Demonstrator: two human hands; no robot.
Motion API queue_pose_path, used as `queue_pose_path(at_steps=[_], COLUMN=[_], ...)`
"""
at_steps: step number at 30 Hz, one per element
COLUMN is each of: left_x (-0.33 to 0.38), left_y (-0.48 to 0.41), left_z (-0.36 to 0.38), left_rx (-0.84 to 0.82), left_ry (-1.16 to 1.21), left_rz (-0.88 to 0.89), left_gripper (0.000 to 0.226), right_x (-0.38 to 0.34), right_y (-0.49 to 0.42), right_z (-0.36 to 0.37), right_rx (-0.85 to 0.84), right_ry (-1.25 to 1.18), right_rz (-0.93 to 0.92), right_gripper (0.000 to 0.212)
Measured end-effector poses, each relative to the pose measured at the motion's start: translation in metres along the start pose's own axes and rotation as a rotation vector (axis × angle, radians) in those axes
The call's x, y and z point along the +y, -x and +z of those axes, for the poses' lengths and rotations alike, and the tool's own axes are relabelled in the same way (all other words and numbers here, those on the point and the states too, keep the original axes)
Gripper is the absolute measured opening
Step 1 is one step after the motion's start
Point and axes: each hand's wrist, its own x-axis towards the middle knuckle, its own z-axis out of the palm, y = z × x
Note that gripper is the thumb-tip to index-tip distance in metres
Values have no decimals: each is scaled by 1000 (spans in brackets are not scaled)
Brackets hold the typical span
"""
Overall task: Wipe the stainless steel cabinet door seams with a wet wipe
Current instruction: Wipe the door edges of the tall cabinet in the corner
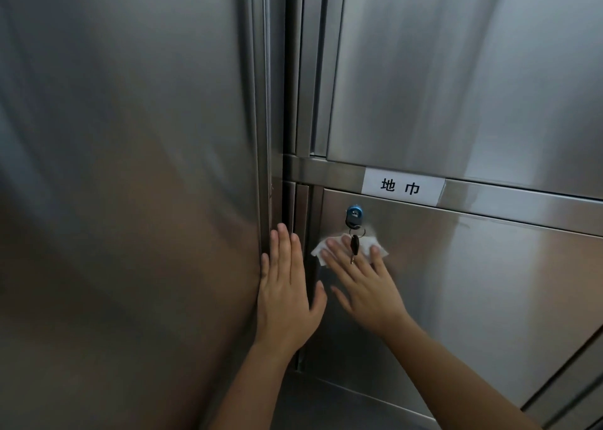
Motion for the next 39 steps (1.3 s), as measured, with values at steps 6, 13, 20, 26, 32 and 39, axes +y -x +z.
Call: queue_pose_path(at_steps=[6, 13, 20, 26, 32, 39], left_x=[0, 1, 1, 0, 4, -4], left_y=[1, 2, 4, 12, 13, 13], left_z=[-3, 0, 1, 14, 31, 43], left_rx=[30, 50, 59, 85, 169, 259], left_ry=[95, 87, 82, 66, 52, 1], left_rz=[6, -9, -5, -27, -43, -35], left_gripper=[74, 75, 74, 72, 72, 71], right_x=[-19, -30, -31, -31, -23, -21], right_y=[-36, -78, -83, -76, -84, -96], right_z=[-3, -18, -16, -3, 1, -4], right_rx=[68, 165, 224, 359, 382, 490], right_ry=[43, 37, 19, 20, 86, 29], right_rz=[3, 152, 171, 119, 73, 79], right_gripper=[56, 56, 55, 57, 60, 58])
